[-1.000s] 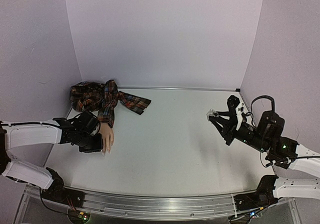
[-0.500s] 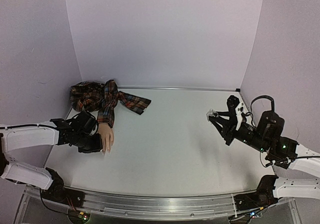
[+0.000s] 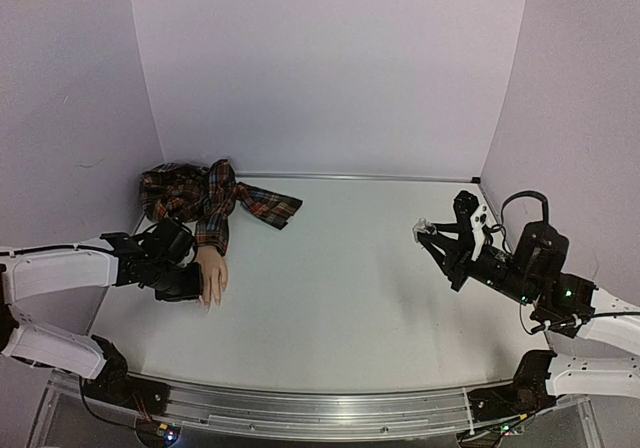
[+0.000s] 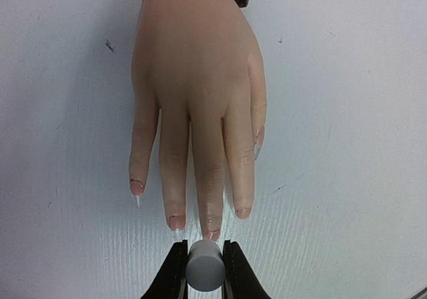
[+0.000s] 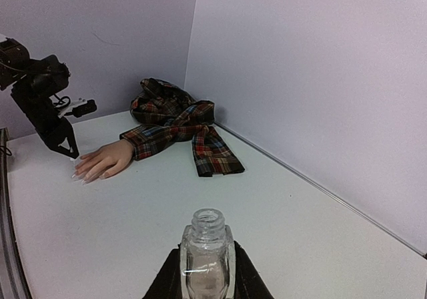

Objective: Paint the nails

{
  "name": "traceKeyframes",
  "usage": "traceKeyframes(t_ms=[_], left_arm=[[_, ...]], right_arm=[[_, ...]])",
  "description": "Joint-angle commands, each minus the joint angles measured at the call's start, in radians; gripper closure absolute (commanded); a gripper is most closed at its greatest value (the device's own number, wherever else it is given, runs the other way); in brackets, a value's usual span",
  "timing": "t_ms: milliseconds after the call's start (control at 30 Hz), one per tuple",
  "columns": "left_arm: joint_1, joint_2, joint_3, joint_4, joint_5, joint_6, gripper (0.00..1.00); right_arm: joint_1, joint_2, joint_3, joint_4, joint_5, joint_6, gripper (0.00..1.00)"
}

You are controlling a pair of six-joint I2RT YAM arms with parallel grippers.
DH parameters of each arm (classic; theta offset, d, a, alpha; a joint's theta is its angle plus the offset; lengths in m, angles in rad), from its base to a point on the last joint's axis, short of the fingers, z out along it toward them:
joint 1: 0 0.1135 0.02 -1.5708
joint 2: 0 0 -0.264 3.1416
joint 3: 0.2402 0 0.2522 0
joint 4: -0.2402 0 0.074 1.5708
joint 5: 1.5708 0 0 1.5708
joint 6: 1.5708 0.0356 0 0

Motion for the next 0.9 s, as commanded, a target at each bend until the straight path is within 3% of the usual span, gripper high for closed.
traceKeyframes(t_ms=[0, 867], left_arm=[[0.006, 0.009, 0.024, 0.043, -0.011, 0.021, 1.00], [0.006, 0.018, -0.034, 0.067, 0.022, -0.016, 1.00]], right_arm=[[-0.005, -0.008, 0.007, 0.047, -0.002, 0.009, 1.00], [-0.006, 0.001, 0.007, 0.047, -0.002, 0.009, 1.00]])
